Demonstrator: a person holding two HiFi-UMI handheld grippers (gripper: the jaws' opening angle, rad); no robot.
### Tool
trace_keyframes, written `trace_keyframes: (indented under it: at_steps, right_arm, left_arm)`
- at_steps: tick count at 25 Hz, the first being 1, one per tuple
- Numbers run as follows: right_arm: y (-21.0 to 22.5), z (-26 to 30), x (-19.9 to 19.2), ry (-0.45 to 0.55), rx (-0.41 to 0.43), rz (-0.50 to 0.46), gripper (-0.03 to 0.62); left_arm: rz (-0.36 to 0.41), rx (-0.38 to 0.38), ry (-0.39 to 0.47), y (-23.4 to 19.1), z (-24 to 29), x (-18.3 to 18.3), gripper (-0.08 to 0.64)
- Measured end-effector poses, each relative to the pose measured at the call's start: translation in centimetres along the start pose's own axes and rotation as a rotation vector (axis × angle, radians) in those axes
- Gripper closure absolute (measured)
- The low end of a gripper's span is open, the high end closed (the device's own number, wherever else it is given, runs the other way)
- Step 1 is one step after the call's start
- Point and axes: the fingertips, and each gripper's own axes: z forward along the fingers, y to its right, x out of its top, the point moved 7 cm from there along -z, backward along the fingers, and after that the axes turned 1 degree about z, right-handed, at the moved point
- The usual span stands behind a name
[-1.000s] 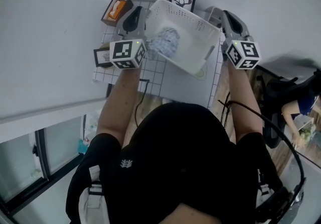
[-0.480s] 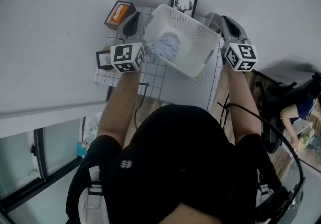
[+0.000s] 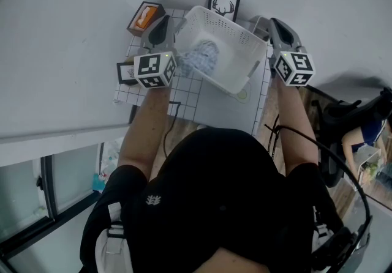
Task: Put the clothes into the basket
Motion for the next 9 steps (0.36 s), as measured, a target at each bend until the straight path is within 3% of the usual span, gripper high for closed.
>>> trace_keyframes:
  at_steps: [9]
  right_arm:
    - [0.04, -0.18, 0.07, -0.006, -0.004, -0.001, 0.591]
  left_arm:
    - [-0.016, -0.007, 0.003, 0.31, 0.27, 0.04, 0.554]
